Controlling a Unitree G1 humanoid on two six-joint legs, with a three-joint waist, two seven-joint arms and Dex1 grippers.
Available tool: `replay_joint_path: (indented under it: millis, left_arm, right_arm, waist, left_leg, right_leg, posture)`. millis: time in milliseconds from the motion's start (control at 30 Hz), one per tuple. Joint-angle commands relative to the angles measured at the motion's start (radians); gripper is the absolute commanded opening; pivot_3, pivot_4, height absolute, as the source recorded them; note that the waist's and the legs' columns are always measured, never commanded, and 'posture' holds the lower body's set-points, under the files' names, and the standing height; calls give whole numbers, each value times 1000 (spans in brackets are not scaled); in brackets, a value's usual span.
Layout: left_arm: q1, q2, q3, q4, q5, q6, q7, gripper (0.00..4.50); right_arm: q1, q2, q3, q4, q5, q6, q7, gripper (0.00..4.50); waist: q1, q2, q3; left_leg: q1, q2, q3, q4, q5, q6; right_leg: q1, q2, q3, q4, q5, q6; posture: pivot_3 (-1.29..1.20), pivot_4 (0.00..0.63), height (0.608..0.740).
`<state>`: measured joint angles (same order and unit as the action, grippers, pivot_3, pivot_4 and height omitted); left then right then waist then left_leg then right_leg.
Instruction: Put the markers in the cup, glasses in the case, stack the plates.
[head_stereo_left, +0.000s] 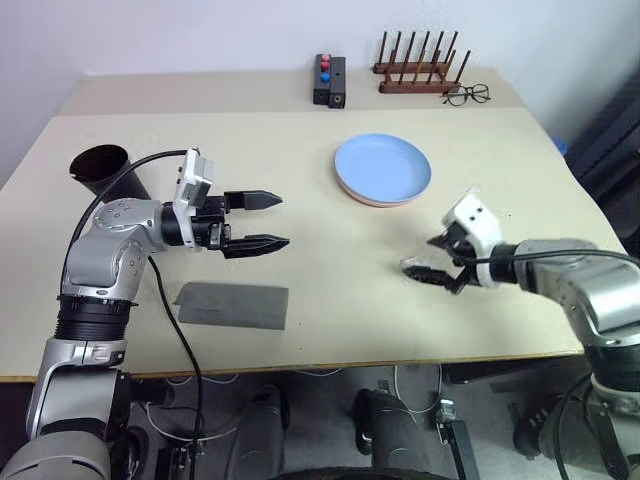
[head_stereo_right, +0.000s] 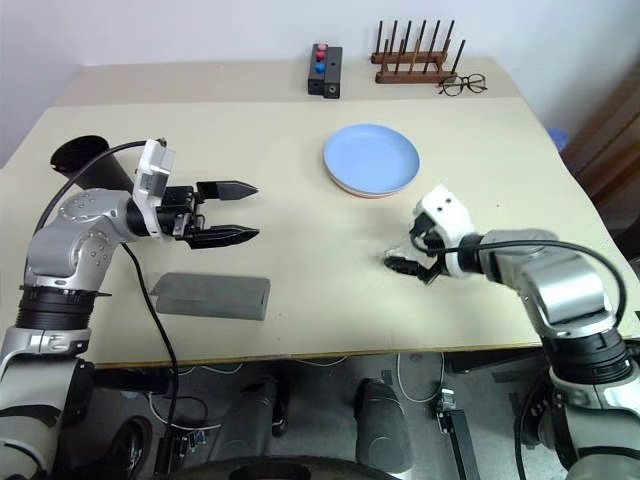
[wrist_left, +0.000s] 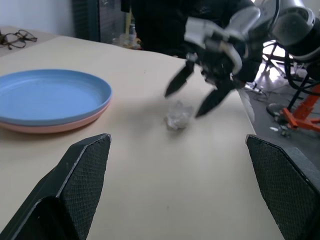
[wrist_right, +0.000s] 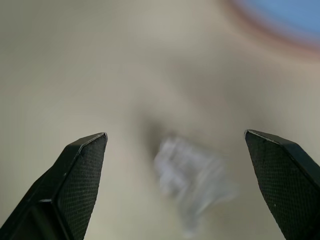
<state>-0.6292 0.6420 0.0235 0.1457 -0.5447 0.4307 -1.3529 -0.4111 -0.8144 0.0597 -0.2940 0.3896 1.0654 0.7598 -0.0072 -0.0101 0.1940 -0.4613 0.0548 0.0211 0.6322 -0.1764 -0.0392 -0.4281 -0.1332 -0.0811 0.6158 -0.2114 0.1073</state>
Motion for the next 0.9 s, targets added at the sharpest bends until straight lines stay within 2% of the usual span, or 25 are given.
replay_joint_path:
  millis: [33,100,167,267,433,533,700,767,833,900]
  left_arm:
    - [-27,11,11,-8,-3,-11,-11,4500]
    - [-23,17,13,-16,-4,-8,-14,4500]
    - [-16,25,14,-28,-3,-13,-16,4500]
    - [-8,31,17,-37,-7,-8,-15,4500]
    - [-8,32,19,-37,-7,-7,-11,4500]
    - [-10,33,19,-35,-7,-7,-11,4500]
    - [-15,28,22,-27,-7,-14,-6,4500]
    - [-19,23,23,-22,-5,-19,-1,4500]
    - [-29,15,24,-12,-4,-27,8,4500]
    - [-37,6,24,-6,0,-35,21,4500]
  right_arm:
    - [12,-3,16,-7,-22,-32,-14,4478]
    - [16,2,27,21,-44,-57,-26,4478]
    - [13,7,29,56,-55,-70,-34,3961]
    - [7,6,36,83,-74,-97,-39,2659]
    - [-7,8,38,104,-87,-126,-37,15]
    - [-46,11,11,122,-74,-140,-29,15]
    - [-222,100,-95,198,-4,-218,-27,15]
    - [-304,147,-110,283,-22,-249,-75,15]
    - [-393,189,-81,423,-105,-391,-130,15]
    - [-512,271,-54,661,-185,-544,-219,15]
  waist:
    - [2,0,0]
    - [1,0,0]
    - [0,0,0]
    - [0,0,0]
    - [0,0,0]
    - [0,0,0]
    - [-6,0,0]
    - [-5,0,0]
    - [-5,0,0]
    - [-4,0,0]
  left_leg:
    - [0,0,0,0,0,0]
    - [0,0,0,0,0,0]
    - [0,0,0,0,0,0]
    - [0,0,0,0,0,0]
    - [0,0,0,0,0,0]
    - [0,0,0,0,0,0]
    - [1,0,0,-1,0,0]
    - [1,0,0,-1,0,0]
    - [1,0,0,-1,0,0]
    - [1,0,0,-1,0,0]
  right_leg:
    - [0,0,0,0,0,0]
    - [0,0,0,0,0,0]
    - [0,0,0,0,0,0]
    - [0,0,0,0,0,0]
    - [0,0,0,0,0,0]
    - [0,0,0,0,0,0]
    - [0,0,0,0,0,0]
    - [0,1,0,1,2,3]
    - [0,1,0,1,2,4]
    - [0,1,0,1,2,4]
  posture:
    - [0,150,740]
    - [0,150,740]
    - [0,150,740]
    - [0,150,740]
    - [0,150,740]
    - [0,150,740]
    - [0,150,740]
    - [0,150,740]
    - [0,150,740]
    - [0,150,740]
